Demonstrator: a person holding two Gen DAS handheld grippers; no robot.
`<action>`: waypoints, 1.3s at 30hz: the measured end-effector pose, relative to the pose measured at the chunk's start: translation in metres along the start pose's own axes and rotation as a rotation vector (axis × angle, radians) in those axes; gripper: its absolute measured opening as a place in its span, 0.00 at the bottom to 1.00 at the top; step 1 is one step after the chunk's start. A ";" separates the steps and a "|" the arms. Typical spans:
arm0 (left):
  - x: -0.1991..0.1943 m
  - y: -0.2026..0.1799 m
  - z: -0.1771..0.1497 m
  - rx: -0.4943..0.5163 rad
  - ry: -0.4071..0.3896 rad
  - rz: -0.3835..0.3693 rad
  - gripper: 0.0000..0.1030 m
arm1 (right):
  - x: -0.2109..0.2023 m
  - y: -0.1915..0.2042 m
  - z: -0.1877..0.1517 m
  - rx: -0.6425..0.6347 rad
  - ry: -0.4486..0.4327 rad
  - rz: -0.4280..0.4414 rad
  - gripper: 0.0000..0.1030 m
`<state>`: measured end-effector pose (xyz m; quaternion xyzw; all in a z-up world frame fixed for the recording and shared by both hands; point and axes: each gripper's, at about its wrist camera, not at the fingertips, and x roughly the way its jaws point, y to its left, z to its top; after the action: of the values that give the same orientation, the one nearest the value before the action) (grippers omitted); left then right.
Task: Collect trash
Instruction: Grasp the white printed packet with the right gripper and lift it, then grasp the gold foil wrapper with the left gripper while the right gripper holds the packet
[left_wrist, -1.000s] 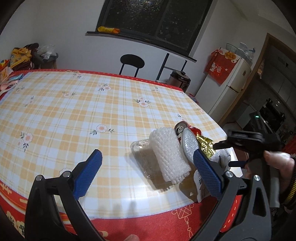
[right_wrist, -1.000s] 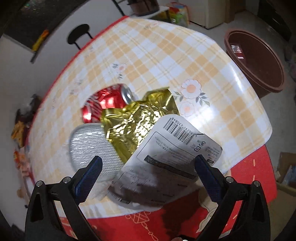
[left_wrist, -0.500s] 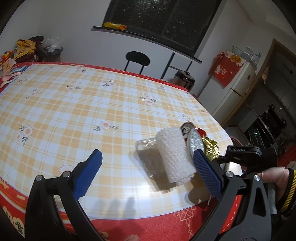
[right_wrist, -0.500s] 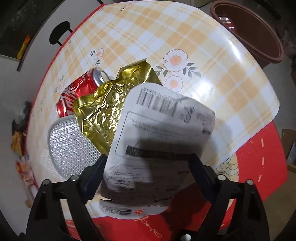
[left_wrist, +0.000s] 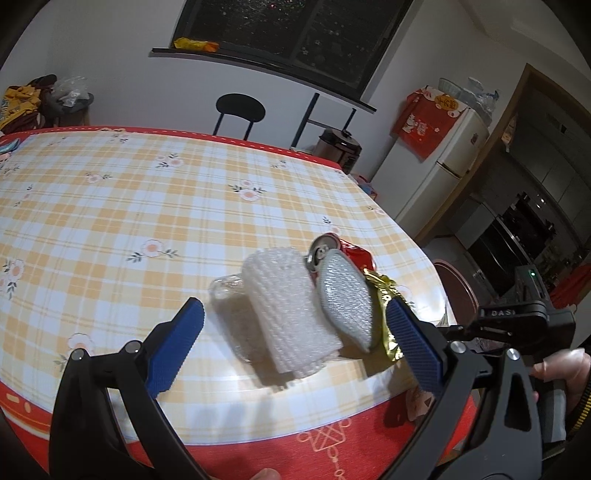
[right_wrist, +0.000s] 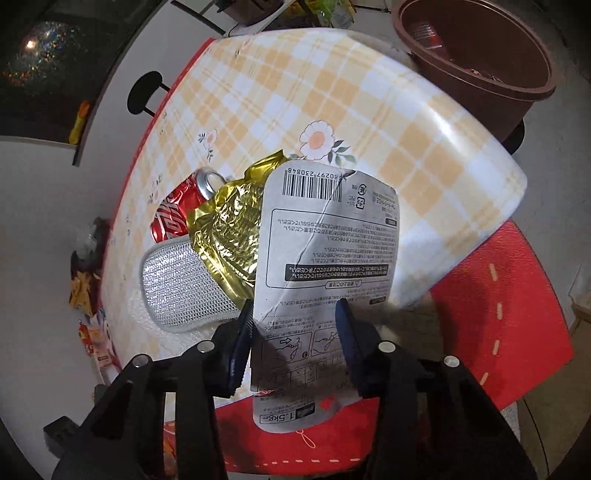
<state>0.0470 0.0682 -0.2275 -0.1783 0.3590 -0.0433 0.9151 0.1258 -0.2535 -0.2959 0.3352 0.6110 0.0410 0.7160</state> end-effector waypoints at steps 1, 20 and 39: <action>0.003 -0.004 0.000 0.004 0.004 -0.007 0.94 | -0.002 -0.002 0.001 0.001 -0.003 0.008 0.41; 0.020 -0.041 -0.006 0.049 0.049 -0.049 0.94 | -0.019 -0.054 0.004 -0.008 -0.027 0.019 0.22; 0.026 -0.002 -0.016 -0.091 0.118 -0.050 0.93 | -0.048 -0.047 0.009 -0.131 -0.136 0.103 0.17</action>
<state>0.0558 0.0568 -0.2542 -0.2257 0.4092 -0.0599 0.8821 0.1058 -0.3161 -0.2802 0.3206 0.5388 0.0949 0.7732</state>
